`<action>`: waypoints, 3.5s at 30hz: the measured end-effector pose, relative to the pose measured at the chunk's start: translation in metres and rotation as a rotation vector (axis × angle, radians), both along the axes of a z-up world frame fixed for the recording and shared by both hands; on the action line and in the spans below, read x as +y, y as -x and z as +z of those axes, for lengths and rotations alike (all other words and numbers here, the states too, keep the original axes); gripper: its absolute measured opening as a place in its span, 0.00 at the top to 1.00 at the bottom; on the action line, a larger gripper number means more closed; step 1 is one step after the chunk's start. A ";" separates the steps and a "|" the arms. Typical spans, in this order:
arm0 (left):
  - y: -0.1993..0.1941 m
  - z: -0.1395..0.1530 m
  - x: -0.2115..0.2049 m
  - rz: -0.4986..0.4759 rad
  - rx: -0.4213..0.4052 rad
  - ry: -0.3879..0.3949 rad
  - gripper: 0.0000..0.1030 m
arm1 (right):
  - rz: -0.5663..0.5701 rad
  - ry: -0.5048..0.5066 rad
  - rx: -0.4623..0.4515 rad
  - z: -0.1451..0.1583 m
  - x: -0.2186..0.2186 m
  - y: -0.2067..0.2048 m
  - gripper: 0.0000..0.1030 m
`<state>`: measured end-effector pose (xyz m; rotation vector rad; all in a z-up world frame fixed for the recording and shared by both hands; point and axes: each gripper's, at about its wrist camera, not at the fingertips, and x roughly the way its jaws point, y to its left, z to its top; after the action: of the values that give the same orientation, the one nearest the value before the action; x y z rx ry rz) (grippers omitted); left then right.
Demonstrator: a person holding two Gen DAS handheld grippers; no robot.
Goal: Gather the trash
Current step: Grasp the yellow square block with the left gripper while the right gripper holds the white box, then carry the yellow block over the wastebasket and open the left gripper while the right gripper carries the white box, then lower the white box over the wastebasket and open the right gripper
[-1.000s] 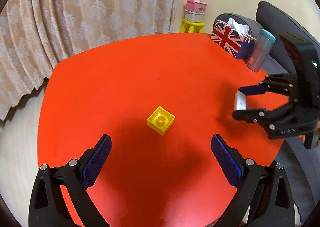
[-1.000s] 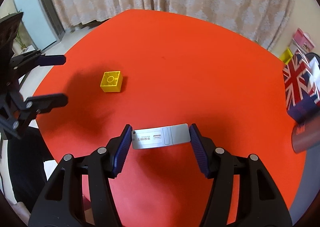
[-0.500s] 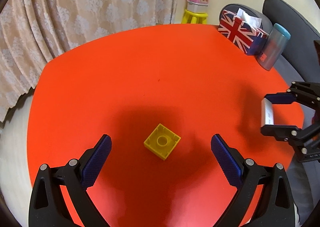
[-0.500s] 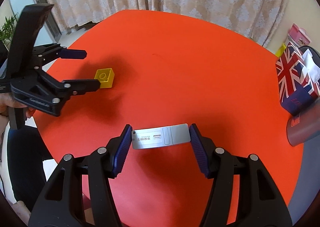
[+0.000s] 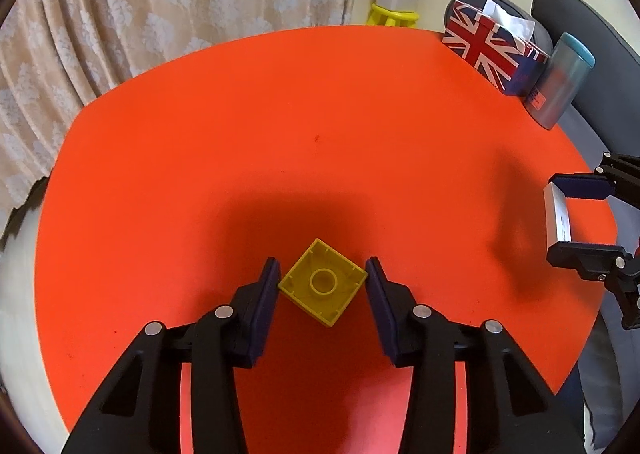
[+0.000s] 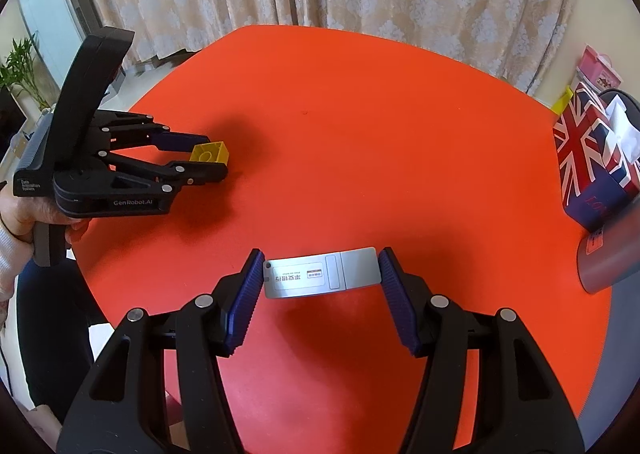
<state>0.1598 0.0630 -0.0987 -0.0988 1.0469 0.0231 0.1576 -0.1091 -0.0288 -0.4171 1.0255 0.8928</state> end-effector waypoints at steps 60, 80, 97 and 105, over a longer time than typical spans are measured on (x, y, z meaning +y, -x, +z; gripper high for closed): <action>0.213 0.050 -0.121 -0.130 -0.166 -0.008 0.58 | -0.030 -0.132 -0.110 0.046 -0.083 0.184 0.43; 0.219 0.059 -0.111 -0.069 -0.215 0.000 0.07 | -0.027 -0.136 -0.109 0.051 -0.083 0.192 0.43; 0.232 0.073 -0.097 -0.006 -0.253 0.011 0.07 | 0.016 -0.133 -0.100 0.049 -0.067 0.199 0.43; 0.234 0.070 -0.087 0.018 -0.251 0.018 0.07 | 0.047 -0.132 -0.077 0.043 -0.054 0.199 0.43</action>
<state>-0.0742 -0.0236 -0.0289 -0.1242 0.7955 0.0166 -0.0409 -0.1631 0.0141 -0.3626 0.8839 0.9741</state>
